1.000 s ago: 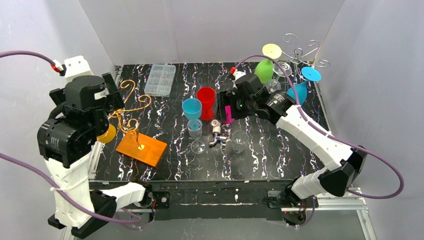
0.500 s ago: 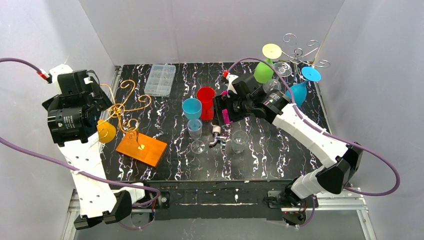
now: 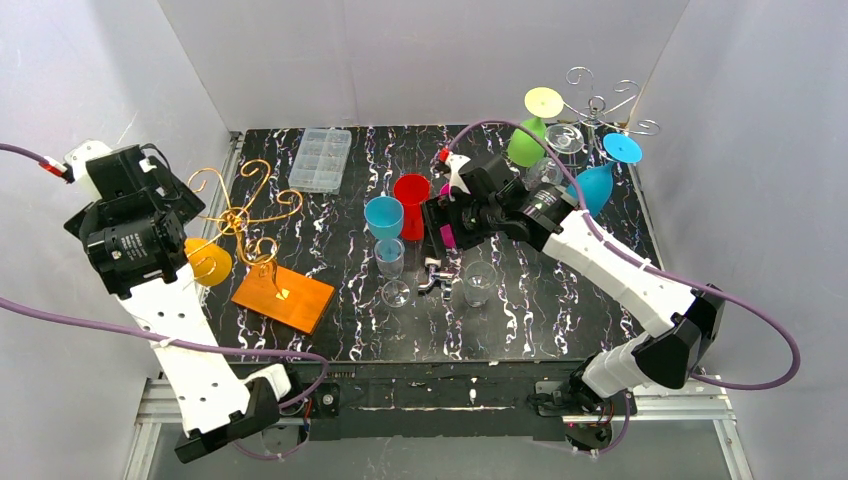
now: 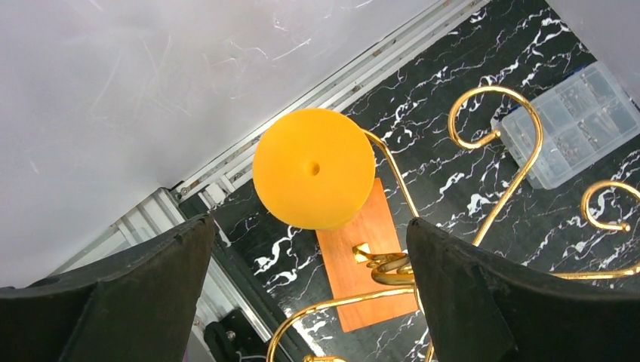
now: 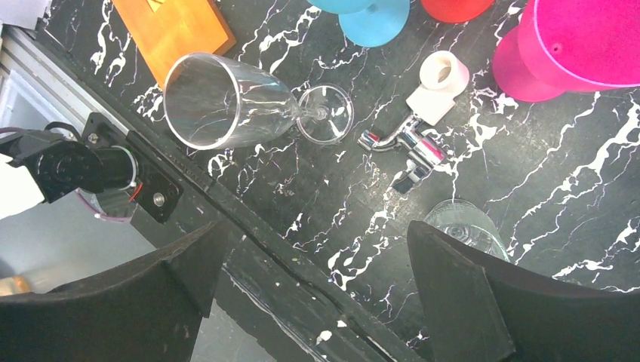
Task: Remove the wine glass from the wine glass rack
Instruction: Pick up the wine glass from the wine rack.
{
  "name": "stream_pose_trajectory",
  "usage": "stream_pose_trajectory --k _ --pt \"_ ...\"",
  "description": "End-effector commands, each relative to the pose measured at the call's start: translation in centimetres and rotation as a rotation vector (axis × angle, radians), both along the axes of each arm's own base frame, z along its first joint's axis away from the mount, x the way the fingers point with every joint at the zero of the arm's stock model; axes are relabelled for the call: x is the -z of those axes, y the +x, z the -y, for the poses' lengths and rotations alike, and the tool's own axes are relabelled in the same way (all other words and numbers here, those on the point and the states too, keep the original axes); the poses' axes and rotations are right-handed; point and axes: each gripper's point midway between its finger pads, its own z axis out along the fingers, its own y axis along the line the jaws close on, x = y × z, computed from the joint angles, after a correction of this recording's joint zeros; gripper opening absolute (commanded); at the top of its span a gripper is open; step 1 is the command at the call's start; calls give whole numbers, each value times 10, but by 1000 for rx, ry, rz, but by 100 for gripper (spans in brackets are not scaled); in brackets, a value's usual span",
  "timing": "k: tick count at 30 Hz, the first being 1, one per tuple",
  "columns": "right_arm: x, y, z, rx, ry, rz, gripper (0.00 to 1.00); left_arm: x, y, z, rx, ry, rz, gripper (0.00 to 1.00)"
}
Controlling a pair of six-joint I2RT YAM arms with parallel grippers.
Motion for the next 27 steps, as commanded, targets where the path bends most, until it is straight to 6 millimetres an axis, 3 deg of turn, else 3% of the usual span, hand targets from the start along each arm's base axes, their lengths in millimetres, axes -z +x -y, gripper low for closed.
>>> stream_pose_trajectory --k 1,5,7,12,17,27 --pt "-21 -5 -4 -38 62 45 98 -1 0 -6 -32 -3 44 98" --pt "-20 -6 -5 -40 57 27 98 9 6 -13 -44 -32 52 98" --pt "-20 -5 -1 -25 28 23 98 27 15 -17 -32 -116 92 98" --pt "-18 -6 13 3 -18 30 98 40 21 -26 -25 -183 111 98" --pt "-23 -2 10 11 -19 35 98 45 32 -32 14 -193 102 98" --pt "-20 0 5 10 -16 27 98 51 28 -40 -21 -178 71 98"
